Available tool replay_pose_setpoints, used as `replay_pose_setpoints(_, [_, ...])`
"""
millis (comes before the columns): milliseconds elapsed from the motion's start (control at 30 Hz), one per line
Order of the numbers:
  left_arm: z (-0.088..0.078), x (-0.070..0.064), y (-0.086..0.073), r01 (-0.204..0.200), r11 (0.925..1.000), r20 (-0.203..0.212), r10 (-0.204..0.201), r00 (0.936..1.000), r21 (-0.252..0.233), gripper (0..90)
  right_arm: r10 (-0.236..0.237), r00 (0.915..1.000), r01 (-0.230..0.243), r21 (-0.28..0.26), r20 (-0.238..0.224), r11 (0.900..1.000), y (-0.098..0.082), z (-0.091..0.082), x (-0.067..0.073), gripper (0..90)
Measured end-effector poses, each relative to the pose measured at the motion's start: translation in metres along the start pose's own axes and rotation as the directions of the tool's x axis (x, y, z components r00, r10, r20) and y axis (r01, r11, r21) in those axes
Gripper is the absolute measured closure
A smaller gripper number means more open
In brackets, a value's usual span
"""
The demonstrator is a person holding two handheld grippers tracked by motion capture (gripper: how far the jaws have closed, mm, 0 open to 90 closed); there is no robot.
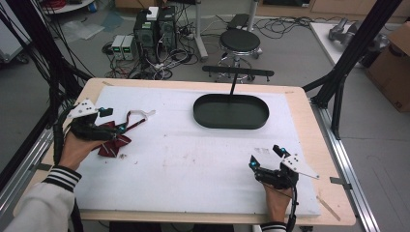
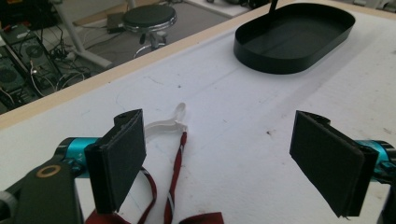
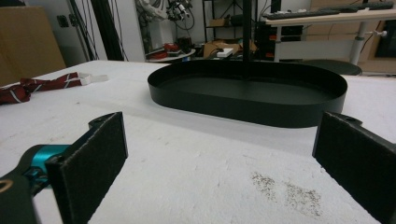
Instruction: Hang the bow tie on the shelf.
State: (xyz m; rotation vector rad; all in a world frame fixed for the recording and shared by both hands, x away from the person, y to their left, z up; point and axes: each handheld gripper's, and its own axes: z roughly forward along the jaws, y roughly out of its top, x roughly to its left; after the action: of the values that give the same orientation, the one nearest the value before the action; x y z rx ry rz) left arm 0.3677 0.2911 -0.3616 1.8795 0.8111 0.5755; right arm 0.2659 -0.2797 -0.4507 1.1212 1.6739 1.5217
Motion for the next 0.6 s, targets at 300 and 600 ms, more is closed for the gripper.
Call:
replay_pose_setpoints(300, [0.029,0.026,0.023,-0.035,0.9909,0.003,0.035,0.9994,0.13,18.7,-0.003,1.0,0.003,-0.002,-0.001,1.0,0.0,0.0,0.0,2.1])
replay_pose_setpoints(600, [0.061,0.045,0.03,-0.027,0.9672,-0.003,0.028,0.9996,0.253,20.1,-0.002,1.0,0.002,-0.004,-0.002,1.0,0.0,0.0,0.0,2.1])
